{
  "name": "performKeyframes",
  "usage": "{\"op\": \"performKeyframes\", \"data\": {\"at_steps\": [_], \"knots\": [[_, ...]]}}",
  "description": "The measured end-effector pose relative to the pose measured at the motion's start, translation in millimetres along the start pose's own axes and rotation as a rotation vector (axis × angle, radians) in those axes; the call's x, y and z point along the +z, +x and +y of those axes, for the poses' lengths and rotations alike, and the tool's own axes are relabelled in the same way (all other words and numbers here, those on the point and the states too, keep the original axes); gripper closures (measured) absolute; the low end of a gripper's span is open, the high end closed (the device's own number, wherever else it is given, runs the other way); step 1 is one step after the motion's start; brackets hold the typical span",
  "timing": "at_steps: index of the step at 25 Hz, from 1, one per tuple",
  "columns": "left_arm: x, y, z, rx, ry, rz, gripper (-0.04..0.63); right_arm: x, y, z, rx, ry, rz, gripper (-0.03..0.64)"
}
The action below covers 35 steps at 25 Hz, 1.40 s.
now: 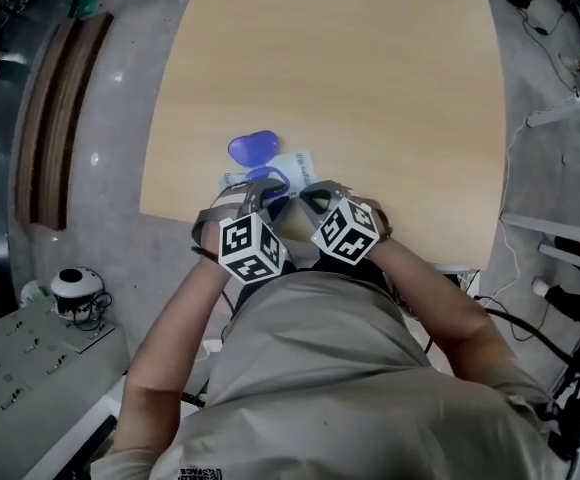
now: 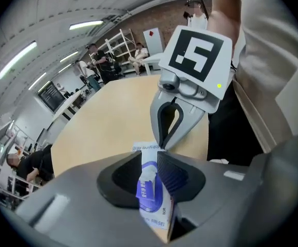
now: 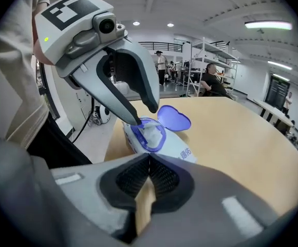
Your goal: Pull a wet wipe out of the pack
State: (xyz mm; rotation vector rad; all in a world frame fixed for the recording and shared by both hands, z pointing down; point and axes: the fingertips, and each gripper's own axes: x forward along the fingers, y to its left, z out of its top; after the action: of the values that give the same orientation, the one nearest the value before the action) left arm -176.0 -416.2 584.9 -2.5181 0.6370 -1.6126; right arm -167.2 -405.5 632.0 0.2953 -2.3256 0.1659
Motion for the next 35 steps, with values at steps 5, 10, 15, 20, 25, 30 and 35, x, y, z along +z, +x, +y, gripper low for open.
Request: {"op": "performKeyframes", "data": {"at_steps": [5,10,15,20,25,30,35], "knots": [[-12,29,3,-0.051,0.088,0.121,0.466,-11,11,-10,0.026,-0.034,-0.018,0.614],[-23,46,-4,-0.126,0.149,0.211,0.446,-13,18,-13,0.048,-0.081,-0.030,0.614],[-29,60,-10,-0.195,0.200,0.291,0.428,-14,21,-12,0.073,-0.123,-0.016,0.614],[-43,64,-9,-0.238,0.171,0.357,0.438,-11,28,-9,0.092,-0.158,-0.016,0.614],[-46,67,-6,-0.261,0.149,0.372,0.498,-12,35,-10,0.110,-0.163,-0.011,0.614],[-48,69,-7,-0.272,0.103,0.357,0.534,-11,44,-10,0.121,-0.166,-0.010,0.614],[-46,57,-3,-0.261,-0.030,0.300,0.557,-10,47,-4,0.119,-0.172,-0.006,0.614]]}}
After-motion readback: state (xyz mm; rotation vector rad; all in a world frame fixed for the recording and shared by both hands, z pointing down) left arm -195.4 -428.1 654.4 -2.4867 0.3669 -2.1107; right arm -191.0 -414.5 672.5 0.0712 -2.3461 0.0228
